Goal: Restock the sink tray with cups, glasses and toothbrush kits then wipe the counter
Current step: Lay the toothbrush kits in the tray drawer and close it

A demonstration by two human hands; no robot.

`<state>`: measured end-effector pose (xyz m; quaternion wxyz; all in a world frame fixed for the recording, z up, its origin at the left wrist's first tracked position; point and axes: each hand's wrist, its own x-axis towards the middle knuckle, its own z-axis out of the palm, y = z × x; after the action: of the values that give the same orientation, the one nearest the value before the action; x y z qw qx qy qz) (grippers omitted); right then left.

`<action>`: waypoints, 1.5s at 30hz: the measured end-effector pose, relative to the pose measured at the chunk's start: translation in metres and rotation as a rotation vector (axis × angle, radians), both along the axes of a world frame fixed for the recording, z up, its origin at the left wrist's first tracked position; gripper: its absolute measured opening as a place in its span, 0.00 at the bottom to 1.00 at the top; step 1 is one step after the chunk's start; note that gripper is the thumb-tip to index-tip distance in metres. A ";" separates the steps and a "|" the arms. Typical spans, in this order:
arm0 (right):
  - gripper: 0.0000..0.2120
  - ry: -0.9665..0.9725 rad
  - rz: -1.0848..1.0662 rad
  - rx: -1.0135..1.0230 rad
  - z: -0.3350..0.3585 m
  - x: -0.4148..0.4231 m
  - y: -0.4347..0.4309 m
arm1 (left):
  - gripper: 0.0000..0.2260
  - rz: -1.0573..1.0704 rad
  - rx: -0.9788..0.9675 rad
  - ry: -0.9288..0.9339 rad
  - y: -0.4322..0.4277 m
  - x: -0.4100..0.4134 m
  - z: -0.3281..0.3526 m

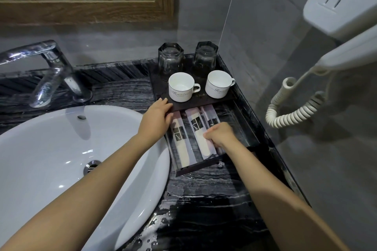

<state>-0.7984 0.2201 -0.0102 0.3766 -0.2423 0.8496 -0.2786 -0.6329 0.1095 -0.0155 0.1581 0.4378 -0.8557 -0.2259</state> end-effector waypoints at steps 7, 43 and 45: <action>0.03 0.177 0.160 0.072 -0.011 0.005 0.005 | 0.20 -0.023 -0.068 -0.039 0.000 -0.003 -0.007; 0.11 0.487 0.241 -0.387 0.003 0.004 0.073 | 0.22 -0.050 -0.093 -0.034 0.004 -0.001 -0.006; 0.09 0.482 0.149 -0.453 0.003 0.008 0.100 | 0.23 -0.071 -0.091 -0.051 0.007 0.000 -0.007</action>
<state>-0.7901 0.3199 -0.0074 0.1207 -0.4400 0.8108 -0.3667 -0.6325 0.1168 -0.0221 0.1477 0.4053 -0.8838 -0.1811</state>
